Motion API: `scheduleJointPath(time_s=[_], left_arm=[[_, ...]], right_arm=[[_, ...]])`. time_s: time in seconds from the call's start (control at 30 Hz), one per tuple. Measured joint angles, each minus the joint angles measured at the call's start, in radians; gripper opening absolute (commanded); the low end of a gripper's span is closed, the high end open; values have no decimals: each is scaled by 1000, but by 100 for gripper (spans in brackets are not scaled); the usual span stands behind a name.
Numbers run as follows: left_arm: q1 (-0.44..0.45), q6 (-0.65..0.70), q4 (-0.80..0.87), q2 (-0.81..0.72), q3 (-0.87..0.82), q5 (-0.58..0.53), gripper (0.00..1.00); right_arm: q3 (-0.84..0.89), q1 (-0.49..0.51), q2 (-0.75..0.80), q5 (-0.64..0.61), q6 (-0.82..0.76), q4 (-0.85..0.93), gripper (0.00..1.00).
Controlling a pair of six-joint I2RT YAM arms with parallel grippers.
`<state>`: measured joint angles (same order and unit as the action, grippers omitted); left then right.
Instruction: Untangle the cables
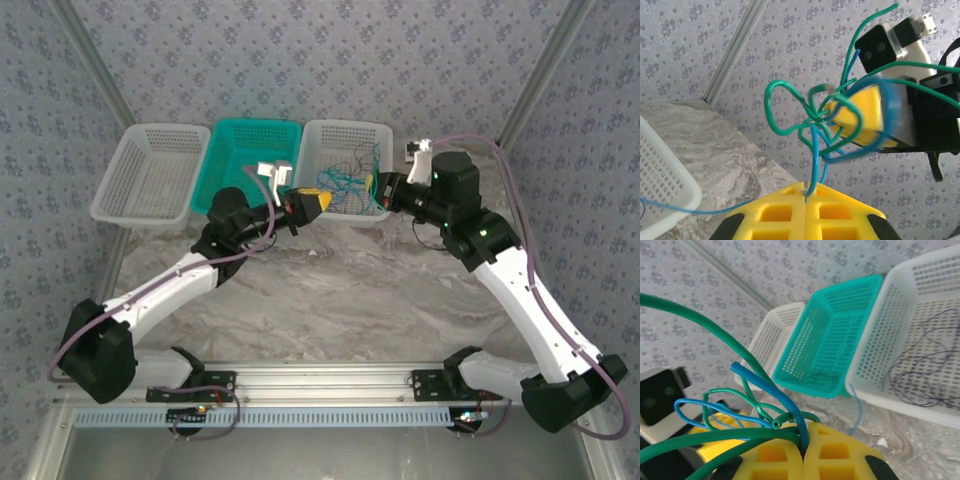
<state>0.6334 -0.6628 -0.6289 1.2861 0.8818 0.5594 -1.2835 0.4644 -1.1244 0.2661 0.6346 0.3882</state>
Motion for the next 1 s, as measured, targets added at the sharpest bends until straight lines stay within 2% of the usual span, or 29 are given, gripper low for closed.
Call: scheduleJointPath(time_s=[0.23, 0.5, 0.6, 0.73, 0.8, 0.9, 1.0], left_arm=[[0, 41, 37, -82, -2, -29, 0], [-11, 99, 119, -149, -1, -52, 0], [-29, 149, 198, -185, 11, -76, 0], [-52, 290, 383, -204, 107, -164, 0], [-86, 343, 441, -203, 155, -201, 0], [-197, 375, 483, -172, 212, -239, 0], [-320, 375, 511, -70, 280, -266, 0]], right_arm=[[105, -84, 66, -117, 5, 34, 0], [238, -237, 122, -159, 58, 98, 0], [270, -303, 156, -153, 87, 112, 0], [309, -378, 200, -127, 125, 114, 0], [313, -386, 208, -115, 136, 115, 0], [313, -386, 209, -94, 147, 116, 0], [313, -386, 211, -80, 155, 121, 0]])
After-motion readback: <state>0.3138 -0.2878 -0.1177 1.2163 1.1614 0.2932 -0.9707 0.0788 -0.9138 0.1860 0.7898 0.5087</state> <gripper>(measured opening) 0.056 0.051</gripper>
